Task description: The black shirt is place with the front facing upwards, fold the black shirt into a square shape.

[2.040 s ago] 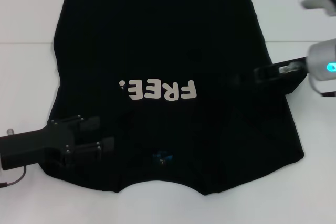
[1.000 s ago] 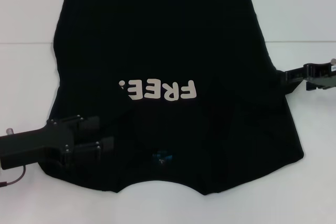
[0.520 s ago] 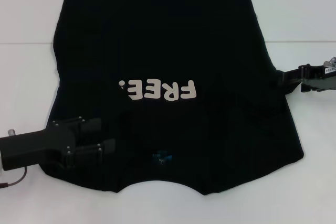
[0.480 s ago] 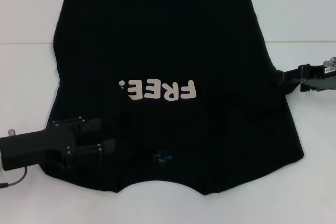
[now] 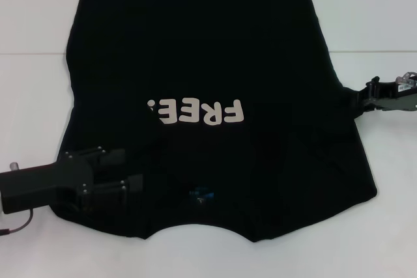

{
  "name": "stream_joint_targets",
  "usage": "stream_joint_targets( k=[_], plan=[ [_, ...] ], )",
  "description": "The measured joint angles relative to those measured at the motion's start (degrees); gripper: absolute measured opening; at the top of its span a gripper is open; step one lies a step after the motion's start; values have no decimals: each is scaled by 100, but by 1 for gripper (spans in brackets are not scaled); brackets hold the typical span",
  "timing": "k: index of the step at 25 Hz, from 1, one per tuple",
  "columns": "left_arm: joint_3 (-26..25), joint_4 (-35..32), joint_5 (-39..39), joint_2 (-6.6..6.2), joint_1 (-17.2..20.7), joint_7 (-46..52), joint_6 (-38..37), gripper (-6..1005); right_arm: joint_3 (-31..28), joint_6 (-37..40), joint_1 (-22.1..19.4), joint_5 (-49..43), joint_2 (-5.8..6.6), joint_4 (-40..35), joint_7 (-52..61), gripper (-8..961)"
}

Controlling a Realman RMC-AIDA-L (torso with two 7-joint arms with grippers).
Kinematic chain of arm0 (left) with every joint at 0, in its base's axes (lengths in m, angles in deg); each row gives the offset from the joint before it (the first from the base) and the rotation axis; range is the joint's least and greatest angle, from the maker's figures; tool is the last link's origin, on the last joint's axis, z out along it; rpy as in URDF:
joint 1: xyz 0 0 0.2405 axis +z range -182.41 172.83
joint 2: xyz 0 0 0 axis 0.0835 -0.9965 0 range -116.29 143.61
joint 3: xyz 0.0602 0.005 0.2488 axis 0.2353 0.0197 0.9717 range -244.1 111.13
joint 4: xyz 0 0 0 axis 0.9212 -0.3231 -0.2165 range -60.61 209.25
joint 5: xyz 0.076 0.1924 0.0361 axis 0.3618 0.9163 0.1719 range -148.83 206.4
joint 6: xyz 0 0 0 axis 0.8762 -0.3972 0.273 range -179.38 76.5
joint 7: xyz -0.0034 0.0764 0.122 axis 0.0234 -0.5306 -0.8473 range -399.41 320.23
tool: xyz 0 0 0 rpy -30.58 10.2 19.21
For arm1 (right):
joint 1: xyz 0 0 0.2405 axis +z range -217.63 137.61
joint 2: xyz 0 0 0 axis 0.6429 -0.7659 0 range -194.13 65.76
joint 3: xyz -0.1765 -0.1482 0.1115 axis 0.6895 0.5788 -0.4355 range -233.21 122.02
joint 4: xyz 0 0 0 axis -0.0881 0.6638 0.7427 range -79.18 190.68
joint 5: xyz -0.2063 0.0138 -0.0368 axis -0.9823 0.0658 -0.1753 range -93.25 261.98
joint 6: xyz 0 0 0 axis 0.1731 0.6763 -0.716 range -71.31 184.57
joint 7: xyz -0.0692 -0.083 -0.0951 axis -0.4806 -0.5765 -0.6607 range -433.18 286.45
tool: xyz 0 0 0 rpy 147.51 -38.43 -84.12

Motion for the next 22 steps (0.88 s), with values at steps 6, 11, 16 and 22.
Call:
stream_joint_targets(
  k=[6, 11, 16, 22],
  plan=[
    [0, 0, 0, 0, 10, -2, -1, 764, -1, -9, 0, 0, -24, -39, -33, 141],
    [0, 0, 0, 0, 12, 6, -9, 765, -2, 9, 63, 20, -68, -193, -78, 26],
    [0, 0, 0, 0, 0, 15, -6, 765, 195, -22, 252, 14, -147, -257, -94, 21],
    [0, 0, 0, -1, -12, 17, 10, 764, 545, -305, 428, 10, -307, -249, -95, 26]
  ],
)
